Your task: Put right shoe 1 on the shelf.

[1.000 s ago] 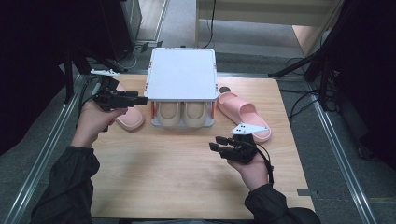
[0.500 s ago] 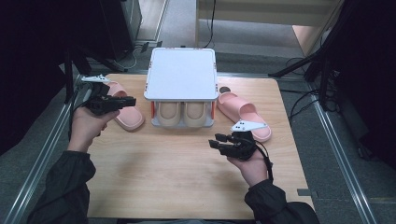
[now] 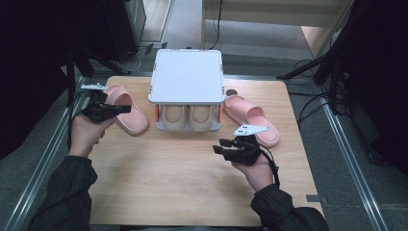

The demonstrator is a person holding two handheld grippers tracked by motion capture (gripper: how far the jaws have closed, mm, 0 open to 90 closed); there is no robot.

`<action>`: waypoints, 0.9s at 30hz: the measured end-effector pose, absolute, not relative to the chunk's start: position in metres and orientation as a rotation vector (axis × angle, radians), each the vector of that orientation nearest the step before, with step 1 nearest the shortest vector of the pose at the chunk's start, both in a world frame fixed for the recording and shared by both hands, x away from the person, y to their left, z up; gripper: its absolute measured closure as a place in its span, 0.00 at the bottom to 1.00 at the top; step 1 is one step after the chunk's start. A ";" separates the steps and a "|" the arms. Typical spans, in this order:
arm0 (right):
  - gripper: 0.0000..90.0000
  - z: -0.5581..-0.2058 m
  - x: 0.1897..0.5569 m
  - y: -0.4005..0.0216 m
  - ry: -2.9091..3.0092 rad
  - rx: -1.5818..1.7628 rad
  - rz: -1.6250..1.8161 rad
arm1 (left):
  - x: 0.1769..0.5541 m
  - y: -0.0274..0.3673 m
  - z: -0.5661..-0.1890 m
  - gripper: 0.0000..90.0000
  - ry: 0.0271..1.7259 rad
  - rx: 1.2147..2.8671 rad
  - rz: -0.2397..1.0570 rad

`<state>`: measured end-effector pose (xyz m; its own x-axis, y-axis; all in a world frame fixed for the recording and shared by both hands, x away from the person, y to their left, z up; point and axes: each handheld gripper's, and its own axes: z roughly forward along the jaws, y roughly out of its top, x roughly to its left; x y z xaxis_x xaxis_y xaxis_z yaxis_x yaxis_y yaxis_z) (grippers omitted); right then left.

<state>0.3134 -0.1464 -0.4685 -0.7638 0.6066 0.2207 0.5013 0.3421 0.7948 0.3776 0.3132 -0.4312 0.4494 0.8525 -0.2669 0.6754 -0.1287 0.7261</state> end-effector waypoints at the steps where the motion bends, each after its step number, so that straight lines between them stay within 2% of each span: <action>1: 0.66 -0.469 0.313 -0.146 2.479 1.026 1.402 | 0.379 0.316 -0.434 0.99 1.305 1.861 0.268; 14: 0.66 -0.473 0.307 -0.146 2.494 1.042 1.363 | 0.399 0.345 -0.468 0.99 1.441 1.818 0.284; 27: 0.65 -0.476 0.300 -0.155 2.470 1.082 1.345 | 0.421 0.349 -0.495 0.98 1.511 1.814 0.276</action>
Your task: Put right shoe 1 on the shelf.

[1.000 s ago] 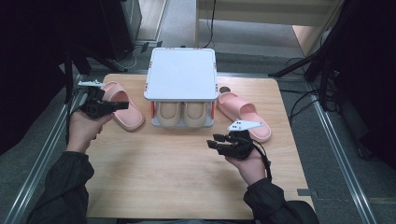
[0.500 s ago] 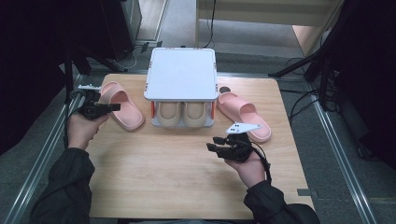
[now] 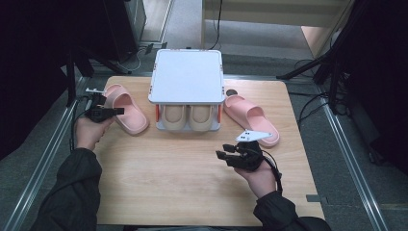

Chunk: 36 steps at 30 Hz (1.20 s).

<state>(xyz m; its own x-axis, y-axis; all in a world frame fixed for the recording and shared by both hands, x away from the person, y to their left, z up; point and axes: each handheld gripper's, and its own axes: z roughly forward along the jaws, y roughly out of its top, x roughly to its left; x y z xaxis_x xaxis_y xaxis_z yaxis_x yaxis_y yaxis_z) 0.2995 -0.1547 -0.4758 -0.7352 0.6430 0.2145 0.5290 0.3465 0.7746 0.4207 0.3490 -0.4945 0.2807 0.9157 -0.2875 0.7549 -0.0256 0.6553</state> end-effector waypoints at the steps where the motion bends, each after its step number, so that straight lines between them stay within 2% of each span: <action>1: 0.65 -0.476 0.299 -0.155 2.470 1.088 1.341 | 0.422 0.350 -0.496 0.99 1.517 1.814 0.271; 15: 0.65 -0.478 0.295 -0.161 2.452 1.110 1.326 | 0.432 0.357 -0.511 0.98 1.577 1.808 0.246; 36: 0.65 -0.478 0.301 -0.155 2.481 1.089 1.333 | 0.419 0.373 -0.512 0.96 1.602 1.778 0.253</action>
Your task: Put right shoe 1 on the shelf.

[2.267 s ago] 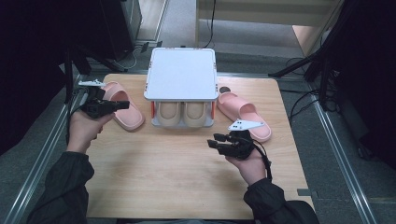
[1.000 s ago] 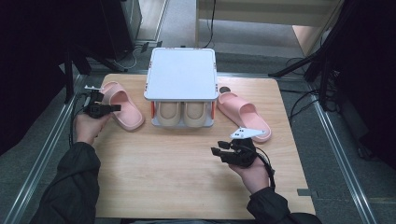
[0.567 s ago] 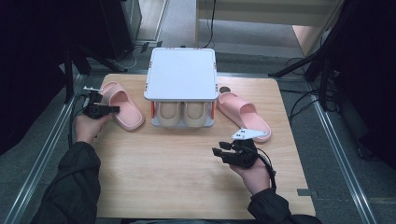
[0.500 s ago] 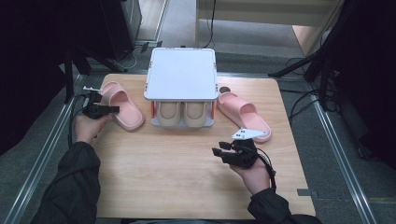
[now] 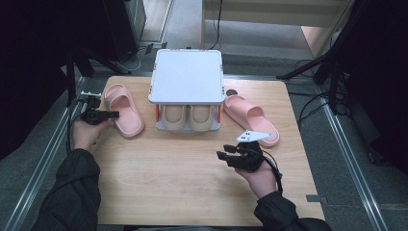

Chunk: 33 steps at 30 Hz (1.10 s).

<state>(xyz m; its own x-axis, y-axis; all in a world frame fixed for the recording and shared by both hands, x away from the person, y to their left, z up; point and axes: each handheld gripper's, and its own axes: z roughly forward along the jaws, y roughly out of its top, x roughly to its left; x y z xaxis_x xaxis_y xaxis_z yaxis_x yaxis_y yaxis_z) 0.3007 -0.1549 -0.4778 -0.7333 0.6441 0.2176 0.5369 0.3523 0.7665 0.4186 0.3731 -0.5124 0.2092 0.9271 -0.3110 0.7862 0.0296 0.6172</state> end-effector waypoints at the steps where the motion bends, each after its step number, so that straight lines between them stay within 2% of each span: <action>1: 0.65 -0.478 0.301 -0.154 2.483 1.083 1.333 | 0.417 0.375 -0.513 0.96 1.602 1.775 0.256; 9: 0.65 -0.478 0.304 -0.149 2.505 1.061 1.335 | 0.410 0.386 -0.513 0.96 1.625 1.754 0.254; 12: 0.65 -0.478 0.305 -0.147 2.508 1.058 1.336 | 0.406 0.389 -0.511 0.95 1.635 1.779 0.301; 17: 0.65 -0.478 0.306 -0.146 2.513 1.054 1.336 | 0.403 0.393 -0.508 0.91 1.637 1.746 0.262; 25: 0.65 -0.478 0.306 -0.146 2.511 1.055 1.335 | 0.399 0.395 -0.489 0.71 1.612 1.728 0.362; 33: 0.65 -0.479 0.302 -0.151 2.501 1.078 1.326 | 0.409 0.402 -0.500 0.56 1.658 1.713 0.358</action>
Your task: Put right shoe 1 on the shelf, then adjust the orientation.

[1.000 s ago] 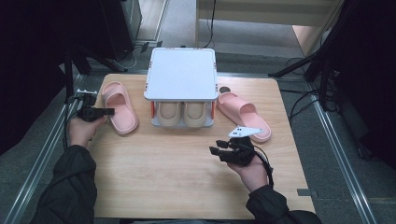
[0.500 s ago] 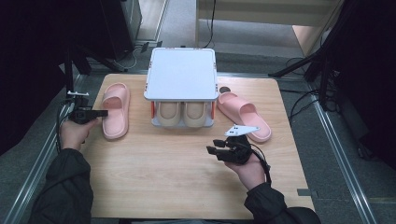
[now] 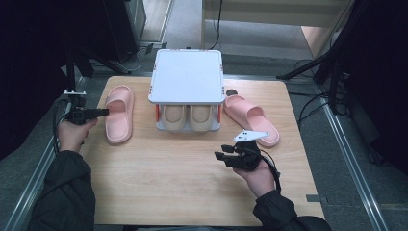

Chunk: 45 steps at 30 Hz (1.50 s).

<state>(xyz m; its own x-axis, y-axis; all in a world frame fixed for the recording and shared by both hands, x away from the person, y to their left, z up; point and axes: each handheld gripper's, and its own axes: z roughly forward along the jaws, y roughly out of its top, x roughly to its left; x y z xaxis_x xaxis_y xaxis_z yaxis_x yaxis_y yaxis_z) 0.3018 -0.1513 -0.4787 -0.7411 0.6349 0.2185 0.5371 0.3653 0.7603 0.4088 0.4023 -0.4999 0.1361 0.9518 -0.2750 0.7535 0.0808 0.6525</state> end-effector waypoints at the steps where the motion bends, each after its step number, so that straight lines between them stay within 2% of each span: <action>1: 0.64 -0.479 0.302 -0.153 2.497 1.079 1.327 | 0.411 0.402 -0.502 0.54 1.664 1.707 0.358; 6: 0.64 -0.480 0.298 -0.158 2.476 1.109 1.316 | 0.419 0.403 -0.512 0.51 1.683 1.699 0.349; 12: 0.64 -0.481 0.294 -0.164 2.461 1.130 1.309 | 0.427 0.402 -0.515 0.55 1.693 1.700 0.332; 17: 0.64 -0.481 0.292 -0.167 2.450 1.149 1.305 | 0.429 0.402 -0.518 0.69 1.697 1.697 0.357; 21: 0.64 -0.481 0.292 -0.168 2.447 1.151 1.301 | 0.428 0.402 -0.517 0.77 1.708 1.704 0.384; 23: 0.64 -0.481 0.292 -0.167 2.450 1.153 1.302 | 0.429 0.402 -0.515 0.85 1.738 1.683 0.379; 27: 0.64 -0.482 0.292 -0.167 2.452 1.154 1.302 | 0.428 0.404 -0.514 0.92 1.753 1.686 0.371; 45: 0.64 -0.481 0.295 -0.162 2.467 1.125 1.317 | 0.424 0.393 -0.492 0.93 1.719 1.635 0.257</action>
<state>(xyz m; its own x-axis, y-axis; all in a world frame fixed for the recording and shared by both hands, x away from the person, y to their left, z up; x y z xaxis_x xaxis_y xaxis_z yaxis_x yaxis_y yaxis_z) 0.2954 -0.1623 -0.4805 -0.7144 0.6640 0.2208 0.5530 0.3424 0.7595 0.4244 0.3928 -0.4916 0.0828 0.9268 -0.3664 0.7791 0.1691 0.6037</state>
